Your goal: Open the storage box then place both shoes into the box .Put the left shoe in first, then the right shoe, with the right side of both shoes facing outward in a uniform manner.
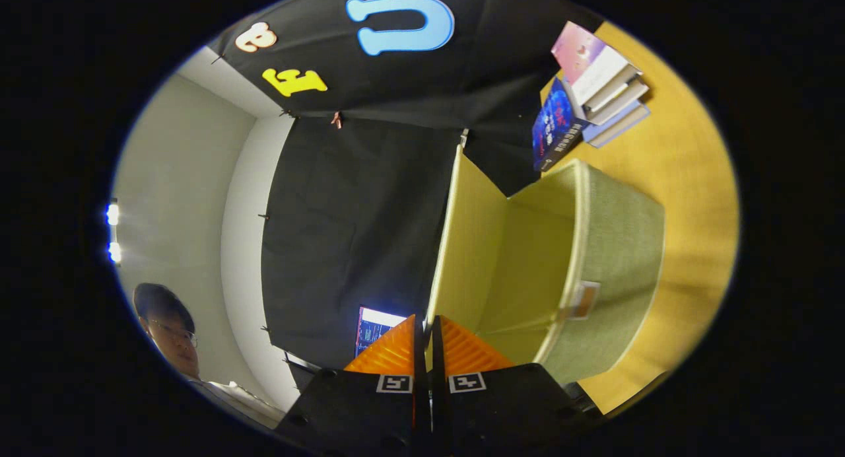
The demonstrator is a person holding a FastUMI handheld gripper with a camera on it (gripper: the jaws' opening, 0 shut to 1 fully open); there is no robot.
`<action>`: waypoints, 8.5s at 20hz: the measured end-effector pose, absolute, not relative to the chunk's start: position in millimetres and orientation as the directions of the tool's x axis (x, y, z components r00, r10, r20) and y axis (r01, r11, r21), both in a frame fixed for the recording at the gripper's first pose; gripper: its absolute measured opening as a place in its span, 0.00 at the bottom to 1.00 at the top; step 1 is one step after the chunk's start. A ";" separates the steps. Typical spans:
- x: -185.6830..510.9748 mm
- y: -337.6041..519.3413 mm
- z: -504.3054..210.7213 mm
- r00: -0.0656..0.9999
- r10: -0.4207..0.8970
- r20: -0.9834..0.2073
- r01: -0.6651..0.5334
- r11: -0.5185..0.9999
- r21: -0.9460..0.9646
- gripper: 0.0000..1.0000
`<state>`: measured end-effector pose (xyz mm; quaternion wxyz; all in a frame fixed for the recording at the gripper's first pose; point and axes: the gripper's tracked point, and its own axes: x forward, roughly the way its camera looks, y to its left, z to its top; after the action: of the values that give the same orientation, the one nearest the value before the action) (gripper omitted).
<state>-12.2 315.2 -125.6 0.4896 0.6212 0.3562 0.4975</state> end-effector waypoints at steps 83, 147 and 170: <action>-65.0 96.5 -344.7 0.420 0.319 -0.849 0.235 0.866 0.442 0.06; -103.9 49.0 -305.6 0.319 0.451 -0.834 0.400 0.733 0.550 0.99; -137.2 -2.6 -428.7 0.191 0.354 -0.916 0.485 0.777 0.401 0.05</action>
<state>-137.2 -2.6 -428.7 0.6970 0.3308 0.6344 -0.0471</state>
